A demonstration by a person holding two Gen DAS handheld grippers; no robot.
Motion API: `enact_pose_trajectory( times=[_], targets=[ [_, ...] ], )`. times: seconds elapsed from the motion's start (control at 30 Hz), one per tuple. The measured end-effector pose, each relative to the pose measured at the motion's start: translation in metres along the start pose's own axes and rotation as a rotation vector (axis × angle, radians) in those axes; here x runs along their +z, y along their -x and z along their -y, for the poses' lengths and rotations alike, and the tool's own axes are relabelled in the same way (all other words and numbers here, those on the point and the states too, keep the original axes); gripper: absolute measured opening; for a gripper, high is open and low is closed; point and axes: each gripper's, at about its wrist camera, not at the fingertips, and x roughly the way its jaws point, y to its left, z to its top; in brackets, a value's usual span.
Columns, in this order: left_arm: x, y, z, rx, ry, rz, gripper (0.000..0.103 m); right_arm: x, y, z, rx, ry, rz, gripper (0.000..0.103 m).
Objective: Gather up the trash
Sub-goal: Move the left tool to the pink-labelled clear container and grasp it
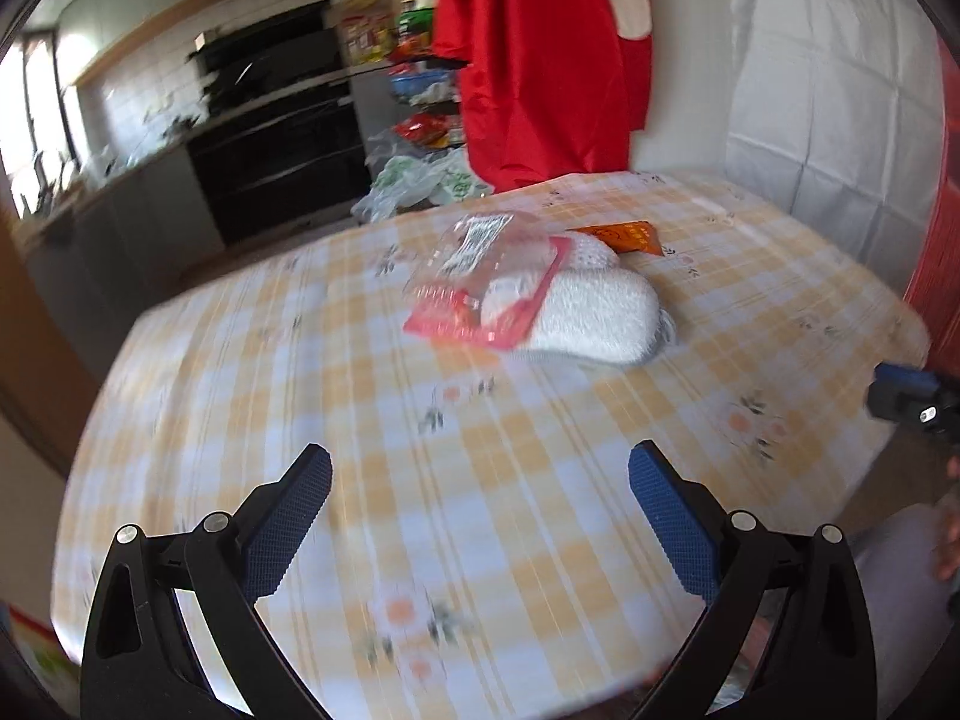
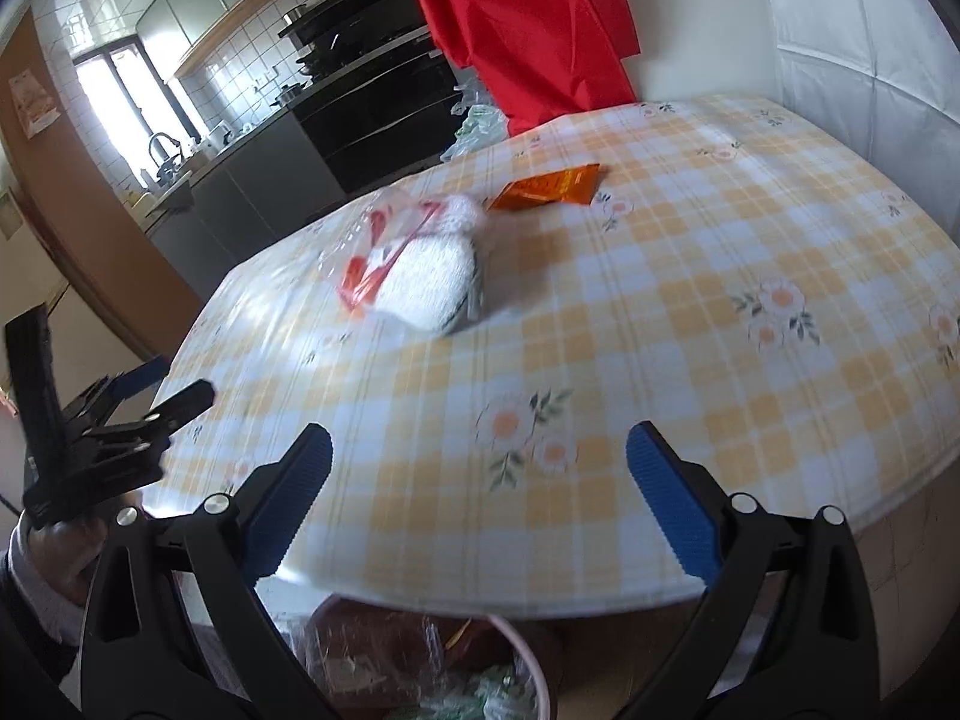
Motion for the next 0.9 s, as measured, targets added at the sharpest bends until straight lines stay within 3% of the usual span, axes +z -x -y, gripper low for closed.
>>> enact_pose_trajectory(
  times=[0.17, 0.4, 0.9],
  targets=[
    [0.038, -0.067, 0.019, 0.057, -0.223, 0.024, 0.097, 0.028, -0.017, 0.016, -0.015, -0.029, 0.012, 0.097],
    [0.054, -0.135, 0.033, 0.091, -0.413, 0.004, 0.097, 0.050, -0.039, 0.037, -0.036, -0.044, 0.004, 0.097],
    [0.055, -0.169, 0.033, 0.117, -0.546, 0.001, 0.094, 0.055, -0.062, 0.046, -0.045, -0.060, -0.035, 0.097]
  ],
)
